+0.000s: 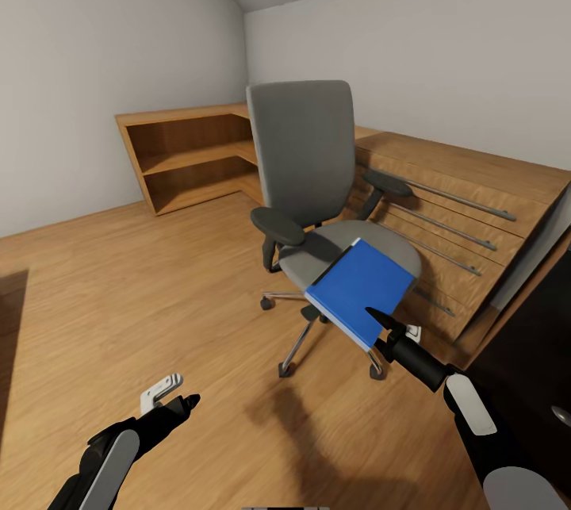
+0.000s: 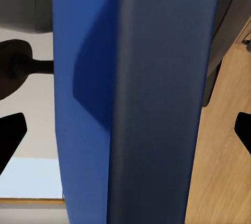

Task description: In the bedroom, organize the workspace by keeping the computer under the desk, ensuring the monitor is on the desk, placing the keyboard on the desk next to the monitor, placing the mouse on the desk next to the keyboard, moving the folder from the swivel chair onto the desk next to the mouse, stacking the notebook on top of the folder with the pen on top of the notebook, and positioning the swivel chair next to the desk.

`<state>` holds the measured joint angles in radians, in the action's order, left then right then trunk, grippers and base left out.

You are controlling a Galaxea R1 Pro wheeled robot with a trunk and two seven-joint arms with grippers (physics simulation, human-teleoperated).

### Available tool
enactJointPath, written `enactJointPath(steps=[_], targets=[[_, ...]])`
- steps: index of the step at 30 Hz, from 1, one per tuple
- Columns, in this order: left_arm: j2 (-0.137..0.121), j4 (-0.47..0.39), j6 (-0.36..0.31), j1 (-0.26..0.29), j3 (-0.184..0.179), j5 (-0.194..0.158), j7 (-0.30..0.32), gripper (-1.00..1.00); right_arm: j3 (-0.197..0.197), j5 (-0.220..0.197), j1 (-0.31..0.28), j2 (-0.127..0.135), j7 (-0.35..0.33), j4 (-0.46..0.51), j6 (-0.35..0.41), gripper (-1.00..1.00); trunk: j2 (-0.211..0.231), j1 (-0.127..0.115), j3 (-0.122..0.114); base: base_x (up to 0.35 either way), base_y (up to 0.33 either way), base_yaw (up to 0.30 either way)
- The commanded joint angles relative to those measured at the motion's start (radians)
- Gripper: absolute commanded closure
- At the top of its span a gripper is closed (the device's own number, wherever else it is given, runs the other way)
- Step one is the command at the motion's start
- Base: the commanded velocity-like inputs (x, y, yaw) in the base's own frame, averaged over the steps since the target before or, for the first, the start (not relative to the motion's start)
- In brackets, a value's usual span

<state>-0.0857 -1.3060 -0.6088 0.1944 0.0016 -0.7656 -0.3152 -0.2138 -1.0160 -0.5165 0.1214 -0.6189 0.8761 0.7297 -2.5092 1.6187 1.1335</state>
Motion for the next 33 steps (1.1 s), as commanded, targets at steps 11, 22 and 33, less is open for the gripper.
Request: enactJointPath(steps=[11, 22, 33], targets=[[0.000, -0.001, -0.003, 0.000, 0.000, -0.011, -0.010, -1.00, -0.001, -0.001, -0.001, 0.000, -0.001, 0.000, 0.007, -1.00, 0.000, 0.000, 0.001, 0.001, 0.000, 0.000], [0.000, -0.001, -0.003, 0.000, 0.000, -0.011, -0.010, -1.00, -0.001, 0.002, -0.001, 0.000, 0.006, 0.000, 0.008, -1.00, 0.000, 0.000, 0.001, 0.000, 0.000, 0.000], [0.000, -0.001, -0.003, 0.000, 0.000, -0.011, -0.010, -1.00, -0.002, 0.007, -0.001, 0.000, 0.016, 0.001, 0.008, 1.00, 0.000, 0.000, 0.001, 0.000, 0.000, 0.000]])
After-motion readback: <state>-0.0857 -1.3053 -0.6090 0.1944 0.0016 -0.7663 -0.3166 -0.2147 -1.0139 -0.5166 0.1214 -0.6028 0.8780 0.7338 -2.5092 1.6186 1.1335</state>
